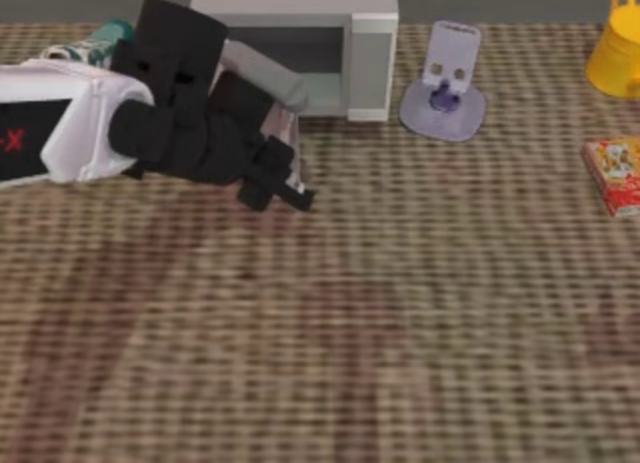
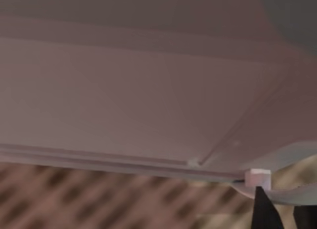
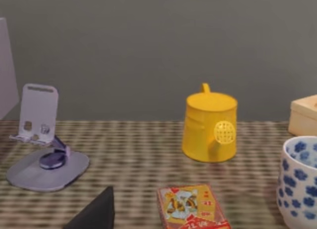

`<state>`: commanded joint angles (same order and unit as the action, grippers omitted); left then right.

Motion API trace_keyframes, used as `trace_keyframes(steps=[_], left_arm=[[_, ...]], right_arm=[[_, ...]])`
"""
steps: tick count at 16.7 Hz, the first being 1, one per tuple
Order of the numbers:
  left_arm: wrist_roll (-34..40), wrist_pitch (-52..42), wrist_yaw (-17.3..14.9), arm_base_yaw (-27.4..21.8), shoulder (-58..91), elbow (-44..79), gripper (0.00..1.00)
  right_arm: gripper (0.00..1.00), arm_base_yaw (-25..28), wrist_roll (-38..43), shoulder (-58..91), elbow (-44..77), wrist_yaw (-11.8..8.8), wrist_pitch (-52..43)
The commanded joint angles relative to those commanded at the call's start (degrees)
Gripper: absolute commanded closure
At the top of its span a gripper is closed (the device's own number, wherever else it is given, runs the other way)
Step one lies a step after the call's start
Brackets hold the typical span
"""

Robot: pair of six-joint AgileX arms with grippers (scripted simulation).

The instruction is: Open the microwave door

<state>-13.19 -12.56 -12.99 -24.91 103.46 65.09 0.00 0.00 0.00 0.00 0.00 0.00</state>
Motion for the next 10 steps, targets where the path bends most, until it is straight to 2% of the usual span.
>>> trace_keyframes(steps=[4,10], left_arm=[[0.00,0.00,0.00,0.00,0.00,0.00,1.00],[-2.03,-0.47,-1.85,0.74,-0.51,-0.41,1.00]], right_arm=[[0.00,0.00,0.00,0.00,0.00,0.00,0.00],[0.00,0.00,0.00,0.00,0.00,0.00,0.00]])
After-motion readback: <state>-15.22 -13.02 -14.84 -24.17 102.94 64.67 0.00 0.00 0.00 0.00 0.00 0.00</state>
